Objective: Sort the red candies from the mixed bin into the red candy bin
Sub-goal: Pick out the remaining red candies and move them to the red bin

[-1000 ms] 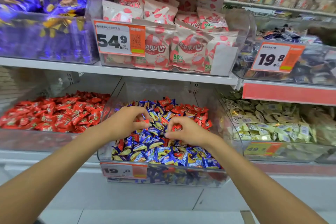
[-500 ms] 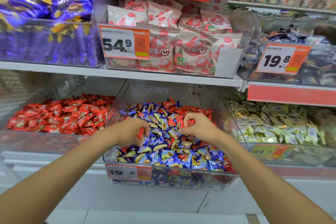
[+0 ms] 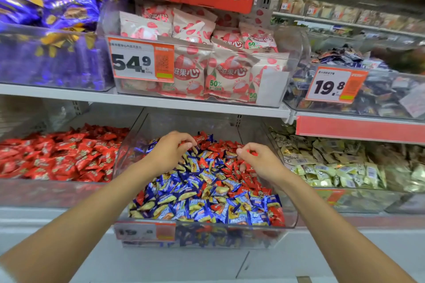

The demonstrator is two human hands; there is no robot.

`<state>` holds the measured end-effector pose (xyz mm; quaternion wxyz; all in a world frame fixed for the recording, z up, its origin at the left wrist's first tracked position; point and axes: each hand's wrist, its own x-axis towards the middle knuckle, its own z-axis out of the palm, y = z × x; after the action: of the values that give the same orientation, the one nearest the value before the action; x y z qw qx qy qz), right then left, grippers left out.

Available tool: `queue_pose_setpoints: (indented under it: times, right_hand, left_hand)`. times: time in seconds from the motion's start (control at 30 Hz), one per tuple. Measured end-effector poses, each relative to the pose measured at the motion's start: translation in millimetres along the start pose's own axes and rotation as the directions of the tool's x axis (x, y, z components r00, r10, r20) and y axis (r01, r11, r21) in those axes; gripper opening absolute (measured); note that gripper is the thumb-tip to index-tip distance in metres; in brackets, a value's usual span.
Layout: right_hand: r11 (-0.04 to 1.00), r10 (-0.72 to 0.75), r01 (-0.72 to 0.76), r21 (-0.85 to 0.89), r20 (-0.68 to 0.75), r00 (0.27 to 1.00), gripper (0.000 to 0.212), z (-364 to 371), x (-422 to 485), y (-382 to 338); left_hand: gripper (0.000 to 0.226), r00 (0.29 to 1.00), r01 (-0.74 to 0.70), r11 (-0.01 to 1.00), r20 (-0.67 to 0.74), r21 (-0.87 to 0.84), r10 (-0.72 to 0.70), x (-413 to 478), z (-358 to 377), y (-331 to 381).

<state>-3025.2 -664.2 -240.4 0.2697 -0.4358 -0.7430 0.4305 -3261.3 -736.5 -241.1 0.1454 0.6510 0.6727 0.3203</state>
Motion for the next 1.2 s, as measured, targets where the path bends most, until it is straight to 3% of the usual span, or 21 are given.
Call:
queue_pose_setpoints:
  times: [0.03, 0.13, 0.2, 0.27, 0.37, 0.43, 0.57, 0.63, 0.73, 0.83, 0.97, 1.1, 1.2]
  right_hand:
    - [1.000, -0.023, 0.023, 0.001, -0.019, 1.000, 0.010, 1, 5, 1]
    - [0.993, -0.083, 0.077, -0.093, -0.071, 0.994, 0.020, 3, 24, 8]
    - [0.983, -0.073, 0.053, -0.175, -0.111, 0.991, 0.012, 6, 35, 9]
    - [0.975, -0.030, 0.005, -0.224, -0.108, 0.994, 0.025, 12, 47, 11]
    - [0.952, -0.012, -0.013, -0.307, -0.081, 0.997, 0.036, 23, 63, 12]
    - [0.924, -0.047, 0.025, -0.381, -0.048, 0.998, 0.044, 31, 75, 16]
    - [0.787, -0.049, 0.044, -0.615, 0.009, 0.999, 0.061, 41, 89, 23]
    - [0.805, -0.016, 0.051, -0.592, 0.063, 0.998, 0.058, 42, 91, 23]
    - [0.921, -0.062, 0.110, -0.374, 0.139, 0.988, 0.034, 47, 81, 19]
    - [0.954, -0.123, 0.171, -0.248, 0.197, 0.973, 0.031, 50, 67, 17]
    - [0.981, -0.065, 0.107, -0.160, 0.243, 0.968, 0.022, 35, 47, 11]
    - [0.978, -0.027, 0.080, -0.195, 0.260, 0.965, 0.027, 13, 22, 1]
    - [0.977, -0.017, 0.068, -0.203, 0.243, 0.970, 0.018, 1, 8, 0]
  left_hand:
    - [0.022, 1.000, 0.006, 1.000, -0.013, 0.009, -0.006, 10, 5, 0]
    - [0.034, 0.998, 0.041, 0.998, -0.054, 0.049, -0.039, 41, 17, -5]
    - [0.047, 0.998, 0.056, 0.996, -0.045, 0.074, -0.053, 59, 25, -11]
    - [0.054, 0.996, 0.086, 0.990, 0.015, 0.108, -0.088, 71, 33, -15]
    - [0.047, 0.993, 0.102, 0.976, 0.045, 0.192, -0.113, 79, 42, -19]
    - [0.040, 0.995, 0.099, 0.984, 0.018, 0.151, -0.103, 77, 41, -21]
    - [0.031, 0.993, 0.116, 0.988, -0.023, 0.107, -0.114, 64, 34, -19]
    - [0.029, 0.993, 0.113, 0.987, -0.045, 0.116, -0.108, 58, 31, -16]
    - [0.025, 0.991, 0.096, 0.990, -0.107, 0.106, -0.084, 52, 25, -11]
    - [0.016, 0.991, 0.084, 0.995, -0.110, 0.054, -0.078, 44, 15, -5]
    - [0.013, 0.994, 0.064, 0.998, -0.087, 0.019, -0.062, 32, 4, 0]
    - [0.017, 1.000, -0.006, 0.999, -0.030, -0.042, 0.004, 18, 0, 12]
    - [0.021, 0.999, -0.037, 0.999, 0.030, -0.033, 0.038, 11, 6, 23]
